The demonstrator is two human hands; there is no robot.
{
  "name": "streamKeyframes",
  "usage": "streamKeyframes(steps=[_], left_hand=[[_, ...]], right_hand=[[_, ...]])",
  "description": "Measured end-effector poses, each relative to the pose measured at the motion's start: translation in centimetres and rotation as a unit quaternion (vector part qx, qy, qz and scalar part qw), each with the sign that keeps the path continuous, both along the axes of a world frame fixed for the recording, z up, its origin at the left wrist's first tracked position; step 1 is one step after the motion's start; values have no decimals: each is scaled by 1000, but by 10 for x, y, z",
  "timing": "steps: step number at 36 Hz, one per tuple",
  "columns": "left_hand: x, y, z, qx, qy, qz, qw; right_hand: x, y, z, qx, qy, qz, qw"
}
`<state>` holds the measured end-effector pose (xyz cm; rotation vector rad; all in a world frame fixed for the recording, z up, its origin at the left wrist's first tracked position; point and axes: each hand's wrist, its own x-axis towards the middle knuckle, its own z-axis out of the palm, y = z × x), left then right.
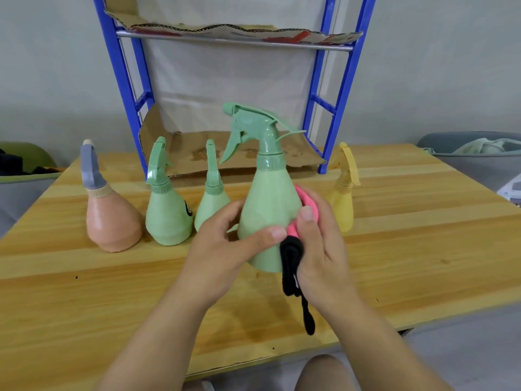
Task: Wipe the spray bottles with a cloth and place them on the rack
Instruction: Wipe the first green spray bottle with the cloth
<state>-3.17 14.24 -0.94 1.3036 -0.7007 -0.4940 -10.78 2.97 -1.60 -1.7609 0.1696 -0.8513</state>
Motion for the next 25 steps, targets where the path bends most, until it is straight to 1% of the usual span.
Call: streamKeyframes(steps=[3,5,8,12,15,17,20,25], left_hand=[[-1,0,0,-34,47,13,998],[-3,-1,0,-62,76,19,995],[-5,-3,2,-111,118,24,987],[-5,-5,5,-160,135,40,977],[-5,-5,3,-151,113,41,981],[-4,-4,0,-125,73,37,989],[-4,-3,-3,-100,31,45,993],[-9,-5,-1,-110,-15,57,992]], right_hand=[[1,-3,1,-12,-6,11,1000],[2,-4,1,2,-19,31,999],[3,-3,-4,45,-37,67,996],[1,6,-7,140,-37,104,984],[-2,5,-5,154,-37,116,981],[0,-2,-3,190,-48,99,976],[4,-4,2,206,-56,67,975],[3,-5,-1,246,2,79,966]])
